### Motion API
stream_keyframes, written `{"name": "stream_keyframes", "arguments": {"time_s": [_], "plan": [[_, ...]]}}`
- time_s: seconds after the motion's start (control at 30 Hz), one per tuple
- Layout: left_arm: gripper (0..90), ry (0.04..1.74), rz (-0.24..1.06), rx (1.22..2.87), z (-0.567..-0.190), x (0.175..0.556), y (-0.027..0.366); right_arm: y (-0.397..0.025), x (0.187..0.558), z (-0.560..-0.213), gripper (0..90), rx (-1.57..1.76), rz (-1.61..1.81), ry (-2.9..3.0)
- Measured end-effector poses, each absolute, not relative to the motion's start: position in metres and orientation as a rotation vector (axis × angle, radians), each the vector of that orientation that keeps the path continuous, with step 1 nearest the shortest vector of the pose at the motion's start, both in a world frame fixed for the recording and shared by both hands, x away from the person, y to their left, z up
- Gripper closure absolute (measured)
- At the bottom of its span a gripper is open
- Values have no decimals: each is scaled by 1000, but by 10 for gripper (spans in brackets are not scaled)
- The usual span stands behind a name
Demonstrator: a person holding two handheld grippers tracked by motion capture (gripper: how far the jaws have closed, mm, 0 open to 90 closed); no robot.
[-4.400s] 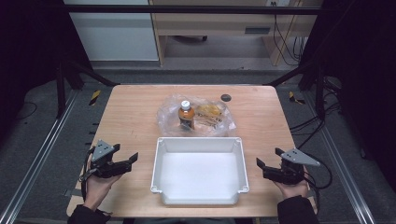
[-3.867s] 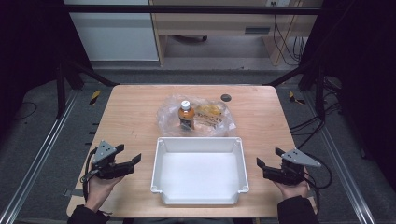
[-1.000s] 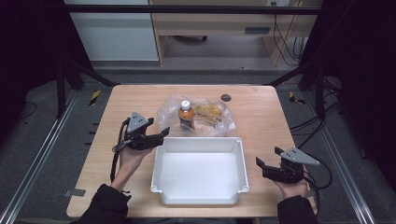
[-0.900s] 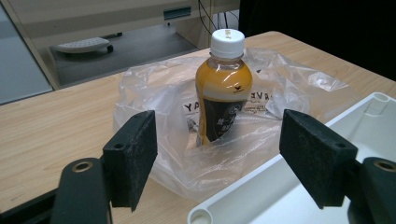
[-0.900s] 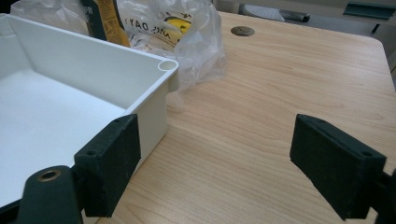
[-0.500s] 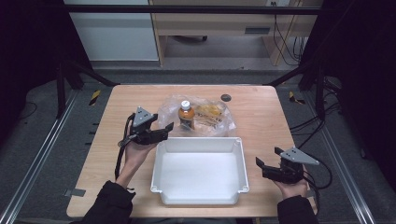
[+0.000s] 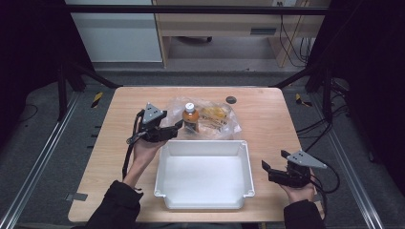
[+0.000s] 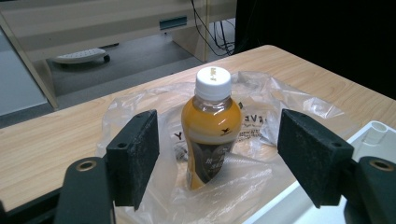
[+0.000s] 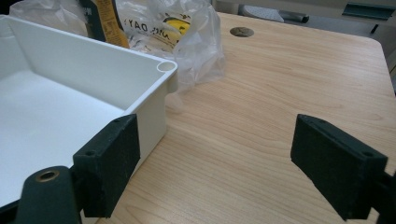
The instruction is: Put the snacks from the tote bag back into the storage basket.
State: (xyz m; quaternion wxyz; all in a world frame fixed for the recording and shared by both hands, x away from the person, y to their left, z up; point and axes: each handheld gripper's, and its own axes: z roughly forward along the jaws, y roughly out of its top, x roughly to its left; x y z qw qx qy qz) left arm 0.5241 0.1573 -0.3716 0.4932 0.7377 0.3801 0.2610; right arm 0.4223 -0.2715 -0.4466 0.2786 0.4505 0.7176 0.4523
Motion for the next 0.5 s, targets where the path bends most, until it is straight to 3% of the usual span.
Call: {"name": "stream_keyframes", "arguments": {"time_s": [0.5], "plan": [[287,921,630,1796,-370,538,145,-271,422,-447,159,1215,1216,1924]]}}
